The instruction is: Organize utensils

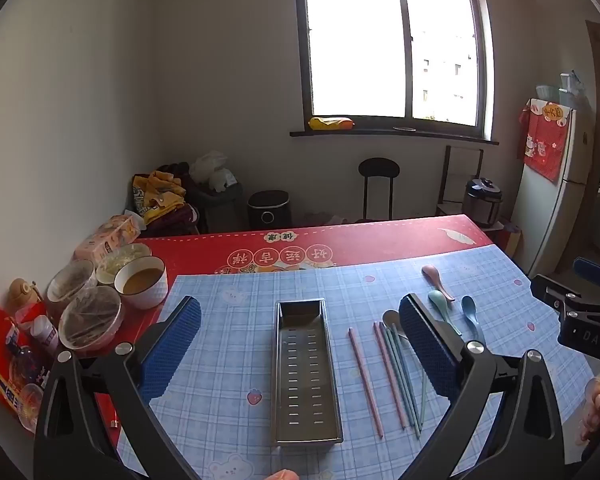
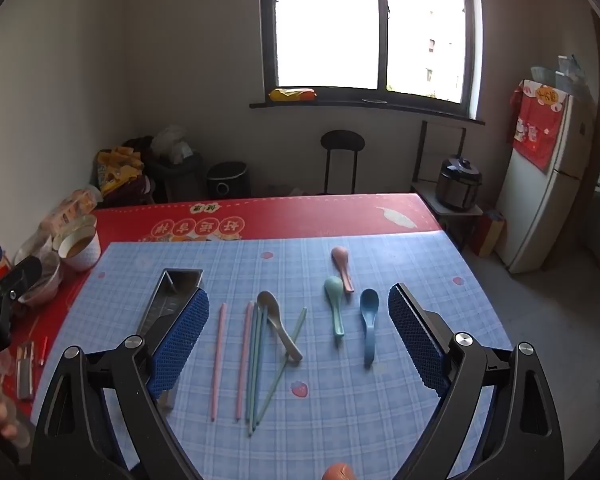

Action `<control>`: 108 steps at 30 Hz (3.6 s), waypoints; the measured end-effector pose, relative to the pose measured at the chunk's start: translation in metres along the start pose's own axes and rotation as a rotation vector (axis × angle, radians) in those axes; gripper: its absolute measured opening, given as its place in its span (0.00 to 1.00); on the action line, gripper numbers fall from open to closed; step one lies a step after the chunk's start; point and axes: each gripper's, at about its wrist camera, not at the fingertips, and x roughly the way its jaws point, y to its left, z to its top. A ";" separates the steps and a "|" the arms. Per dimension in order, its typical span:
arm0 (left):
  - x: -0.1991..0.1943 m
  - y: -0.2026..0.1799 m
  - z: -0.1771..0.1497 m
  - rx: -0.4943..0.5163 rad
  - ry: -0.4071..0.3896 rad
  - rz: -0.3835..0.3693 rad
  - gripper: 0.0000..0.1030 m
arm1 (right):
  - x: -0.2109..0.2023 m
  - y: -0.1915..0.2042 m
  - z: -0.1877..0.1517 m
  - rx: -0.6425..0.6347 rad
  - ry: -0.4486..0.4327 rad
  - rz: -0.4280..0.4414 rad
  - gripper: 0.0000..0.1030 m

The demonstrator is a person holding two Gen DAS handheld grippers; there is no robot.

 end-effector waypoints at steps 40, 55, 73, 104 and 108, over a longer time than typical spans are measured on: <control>0.007 0.000 -0.004 -0.020 0.010 -0.003 0.94 | 0.010 -0.001 -0.003 0.008 0.024 -0.006 0.86; 0.012 -0.002 -0.008 -0.026 0.012 -0.007 0.94 | 0.011 -0.001 -0.003 0.008 0.028 -0.005 0.86; 0.010 -0.002 -0.007 -0.037 0.016 -0.005 0.94 | 0.016 0.000 -0.004 0.019 0.034 0.000 0.86; 0.029 0.001 0.001 -0.048 0.075 -0.095 0.94 | 0.027 -0.025 0.004 0.091 0.054 0.082 0.86; 0.040 -0.004 -0.001 -0.033 0.111 -0.153 0.84 | 0.036 -0.041 0.002 0.090 0.041 0.080 0.86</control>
